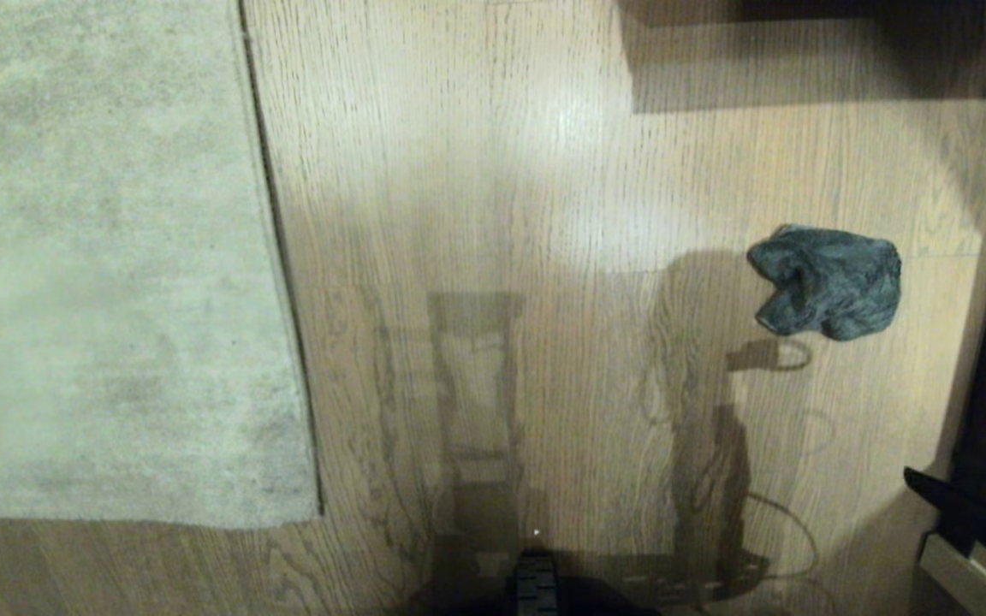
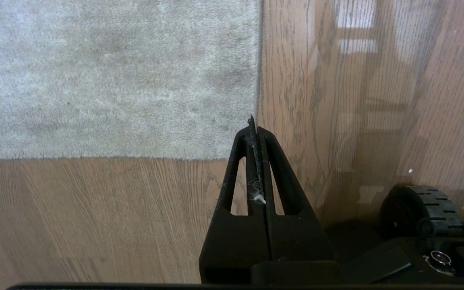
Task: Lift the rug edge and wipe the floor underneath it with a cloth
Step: Pick up the rag
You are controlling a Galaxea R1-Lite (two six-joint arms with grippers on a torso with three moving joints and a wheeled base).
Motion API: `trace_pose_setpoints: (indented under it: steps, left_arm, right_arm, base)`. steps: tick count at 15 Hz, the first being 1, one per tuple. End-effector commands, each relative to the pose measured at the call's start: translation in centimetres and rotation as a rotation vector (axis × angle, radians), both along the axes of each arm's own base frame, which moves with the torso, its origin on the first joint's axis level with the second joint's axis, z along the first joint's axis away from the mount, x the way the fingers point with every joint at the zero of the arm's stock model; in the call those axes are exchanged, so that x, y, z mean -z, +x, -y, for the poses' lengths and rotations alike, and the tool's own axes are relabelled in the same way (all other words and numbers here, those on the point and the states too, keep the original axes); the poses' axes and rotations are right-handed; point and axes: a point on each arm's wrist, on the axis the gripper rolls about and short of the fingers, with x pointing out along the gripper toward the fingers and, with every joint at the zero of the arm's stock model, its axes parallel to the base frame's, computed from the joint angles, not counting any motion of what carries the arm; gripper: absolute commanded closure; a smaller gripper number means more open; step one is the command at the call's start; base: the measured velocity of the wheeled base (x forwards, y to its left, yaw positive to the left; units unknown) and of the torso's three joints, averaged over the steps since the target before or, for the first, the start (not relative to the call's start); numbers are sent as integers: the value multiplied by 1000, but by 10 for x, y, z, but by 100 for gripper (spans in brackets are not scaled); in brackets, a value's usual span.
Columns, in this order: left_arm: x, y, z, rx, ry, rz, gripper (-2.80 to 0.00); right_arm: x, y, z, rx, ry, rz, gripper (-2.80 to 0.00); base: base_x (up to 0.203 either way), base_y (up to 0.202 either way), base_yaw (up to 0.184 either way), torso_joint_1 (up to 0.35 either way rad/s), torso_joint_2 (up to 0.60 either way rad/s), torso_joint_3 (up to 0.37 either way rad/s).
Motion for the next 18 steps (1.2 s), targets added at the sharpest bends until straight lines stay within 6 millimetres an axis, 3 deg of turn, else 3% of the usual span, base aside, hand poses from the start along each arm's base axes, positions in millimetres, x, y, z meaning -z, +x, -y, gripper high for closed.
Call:
trace_pose_setpoints:
  steps: [1,7,10,13,18]
  left_arm:
    - [0,0,0,0,0,-1,0]
    - [0,0,0,0,0,0,0]
    - [0,0,0,0,0,0,0]
    - [0,0,0,0,0,0,0]
    - [0,0,0,0,0,-1,0]
  right_arm:
    - [6,18,0,1,3,-35,-280]
    - [13,80,-2,12,42,68,-280]
    - [3,115,-2,17,49,166,-280]
    - [3,132,1,33,46,176,-280]
    - [6,163,32,136,-3,180,-280]
  base:
    - [0,0,0,0,0,0]
    - [0,0,0,0,0,0]
    - [0,0,0,0,0,0]
    - [0,0,0,0,0,0]
    - [0,0,0,0,0,0]
